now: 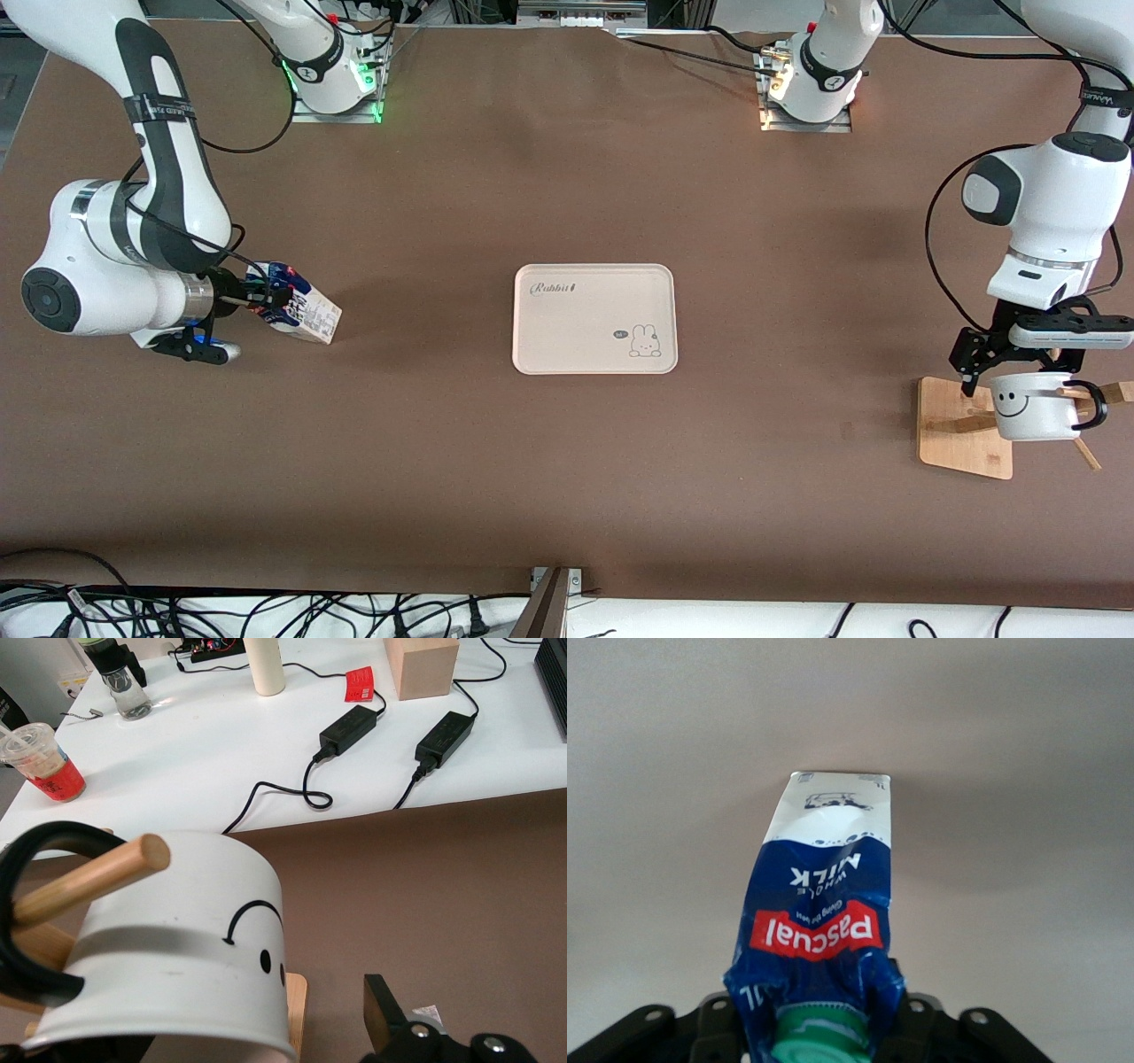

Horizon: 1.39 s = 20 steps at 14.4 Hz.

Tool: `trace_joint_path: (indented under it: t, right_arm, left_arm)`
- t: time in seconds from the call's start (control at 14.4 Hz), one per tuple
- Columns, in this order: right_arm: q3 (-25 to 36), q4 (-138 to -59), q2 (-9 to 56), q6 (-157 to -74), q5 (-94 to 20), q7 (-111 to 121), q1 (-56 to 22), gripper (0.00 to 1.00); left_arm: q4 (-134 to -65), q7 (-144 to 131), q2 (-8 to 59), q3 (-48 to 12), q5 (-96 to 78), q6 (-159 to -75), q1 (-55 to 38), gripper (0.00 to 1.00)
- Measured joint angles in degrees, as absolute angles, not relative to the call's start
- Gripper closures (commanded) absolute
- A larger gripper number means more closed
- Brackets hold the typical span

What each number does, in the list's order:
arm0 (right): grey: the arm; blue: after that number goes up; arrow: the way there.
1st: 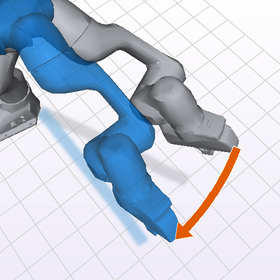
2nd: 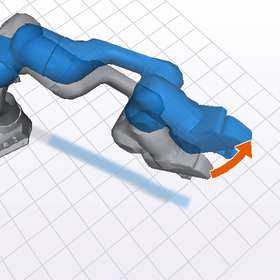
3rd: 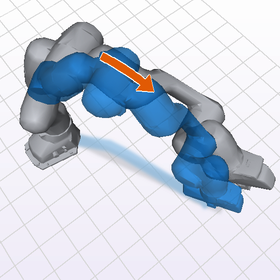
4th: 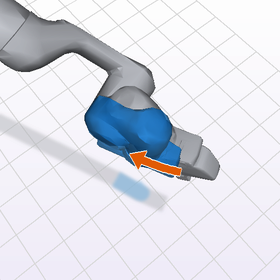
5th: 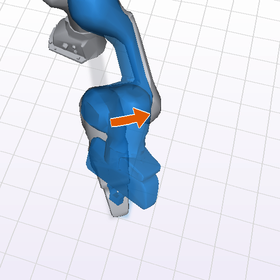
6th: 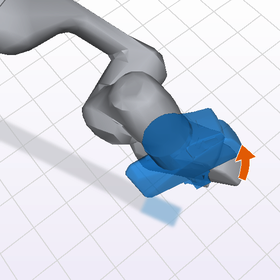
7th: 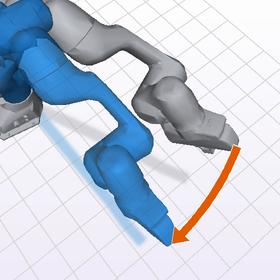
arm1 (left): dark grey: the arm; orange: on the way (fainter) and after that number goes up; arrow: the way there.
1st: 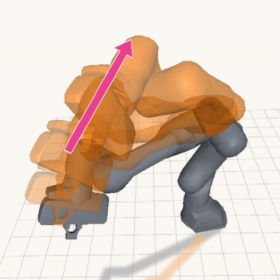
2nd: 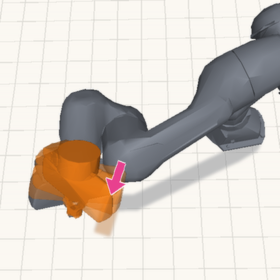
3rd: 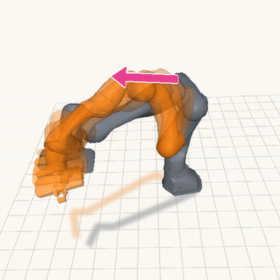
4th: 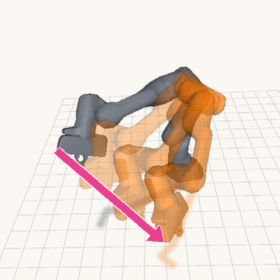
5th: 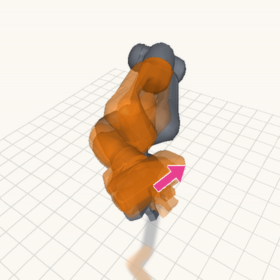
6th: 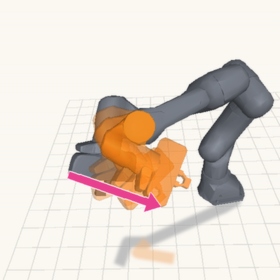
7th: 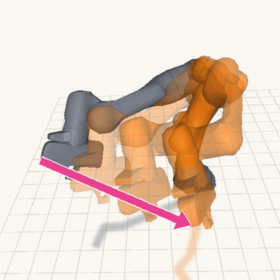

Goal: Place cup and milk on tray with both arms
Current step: 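Carry the milk carton with the right gripper toward the white tray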

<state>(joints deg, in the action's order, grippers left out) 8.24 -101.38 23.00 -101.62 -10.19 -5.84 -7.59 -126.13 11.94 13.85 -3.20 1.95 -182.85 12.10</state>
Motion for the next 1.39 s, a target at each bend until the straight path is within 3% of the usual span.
trace_joint_path:
  t: [0.9, 1.39]
  right_arm:
    - [8.11, -101.02, 22.56, -101.55, -10.19, -5.65, -7.71, 0.54]
    - [6.83, -100.26, 15.07, -95.67, -9.61, -6.01, -8.65, 0.54]
  left_arm:
    - [-127.38, 11.94, 12.08, -3.61, 1.96, -186.54, 10.02, 0.00]
    - [-128.33, 11.94, 11.91, -3.56, 1.96, -188.26, 10.05, 0.00]
